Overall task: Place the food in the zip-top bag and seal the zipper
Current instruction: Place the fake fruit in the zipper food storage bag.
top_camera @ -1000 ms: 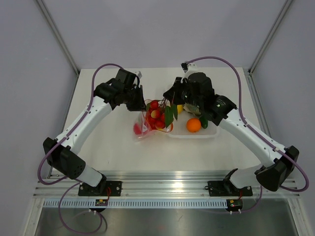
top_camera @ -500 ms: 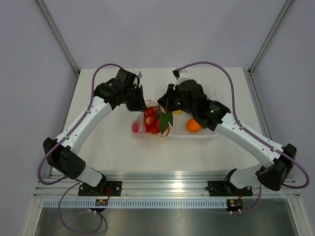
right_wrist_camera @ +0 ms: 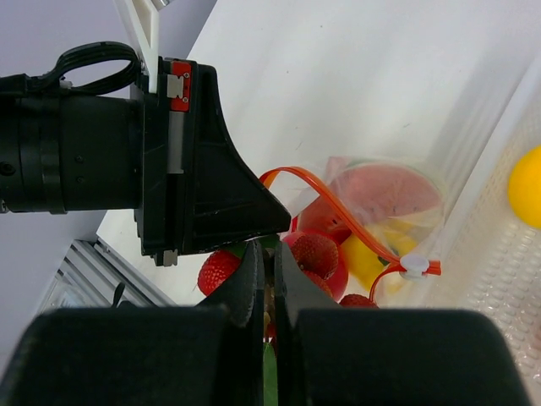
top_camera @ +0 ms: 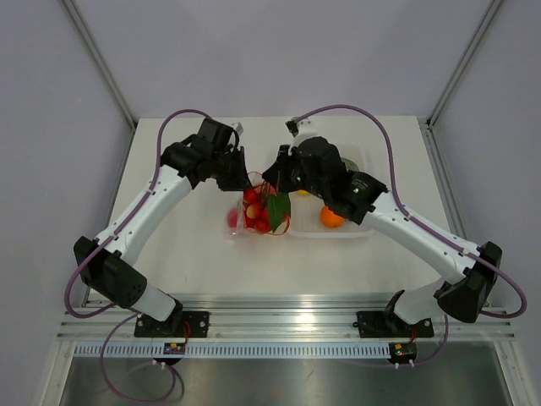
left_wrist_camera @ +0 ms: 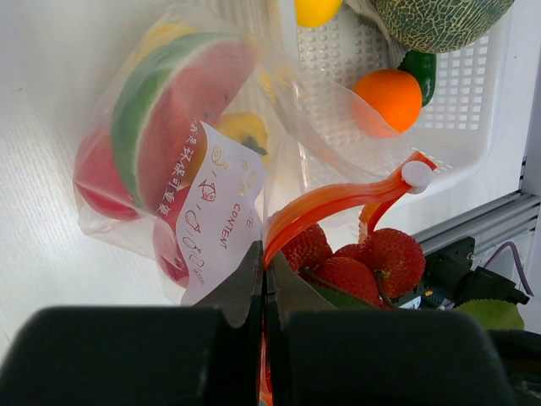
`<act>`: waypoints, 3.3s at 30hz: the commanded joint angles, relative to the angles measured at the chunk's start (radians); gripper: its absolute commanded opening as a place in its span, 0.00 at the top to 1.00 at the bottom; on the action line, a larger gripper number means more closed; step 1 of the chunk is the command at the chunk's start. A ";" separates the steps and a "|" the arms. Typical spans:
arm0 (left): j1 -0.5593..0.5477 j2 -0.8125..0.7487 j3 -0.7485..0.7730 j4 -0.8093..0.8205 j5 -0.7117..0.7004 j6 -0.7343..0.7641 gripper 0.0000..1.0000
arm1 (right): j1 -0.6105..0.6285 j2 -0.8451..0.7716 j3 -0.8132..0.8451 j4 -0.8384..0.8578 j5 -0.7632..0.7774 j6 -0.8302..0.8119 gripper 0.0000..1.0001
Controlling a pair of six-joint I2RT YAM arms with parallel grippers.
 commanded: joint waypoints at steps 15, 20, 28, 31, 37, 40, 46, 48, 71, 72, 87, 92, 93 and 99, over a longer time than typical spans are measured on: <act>-0.001 -0.013 0.050 -0.008 0.020 0.013 1.00 | 0.017 0.065 0.016 0.049 0.034 0.010 1.00; -0.001 -0.021 0.039 0.002 0.029 0.008 1.00 | 0.012 0.104 0.013 0.017 0.096 -0.006 1.00; -0.001 -0.044 0.046 -0.003 0.029 -0.004 1.00 | -0.012 0.116 0.006 0.020 0.139 -0.023 1.00; -0.001 -0.061 0.051 0.005 0.040 -0.015 1.00 | -0.014 0.128 0.044 0.029 0.168 -0.060 1.00; -0.001 -0.058 0.103 0.028 0.138 -0.047 1.00 | -0.012 0.157 0.103 0.083 0.235 -0.131 1.00; -0.001 -0.044 0.135 0.028 0.161 -0.059 1.00 | -0.012 0.122 0.006 0.219 0.260 -0.143 1.00; 0.013 -0.010 0.114 0.054 0.176 -0.071 1.00 | -0.011 0.053 -0.245 0.528 0.177 -0.166 1.00; 0.024 0.005 0.079 0.080 0.201 -0.084 1.00 | -0.008 0.054 -0.271 0.532 0.157 -0.160 1.00; 0.030 0.093 0.076 0.120 0.242 -0.111 1.00 | 0.014 -0.032 -0.414 0.578 0.111 -0.091 1.00; 0.030 0.091 0.077 0.121 0.245 -0.113 1.00 | 0.015 -0.016 -0.415 0.580 0.110 -0.088 1.00; 0.030 0.065 0.066 0.140 0.285 -0.134 1.00 | 0.024 0.090 -0.354 0.557 0.081 -0.077 1.00; 0.030 0.045 0.039 0.150 0.284 -0.143 1.00 | 0.023 0.108 -0.288 0.499 0.146 -0.049 0.76; 0.030 0.042 0.037 0.149 0.275 -0.145 1.00 | 0.023 0.113 -0.278 0.488 0.145 -0.051 0.70; 0.033 0.030 0.034 0.131 0.241 -0.140 1.00 | 0.023 0.050 -0.296 0.456 0.136 -0.025 0.59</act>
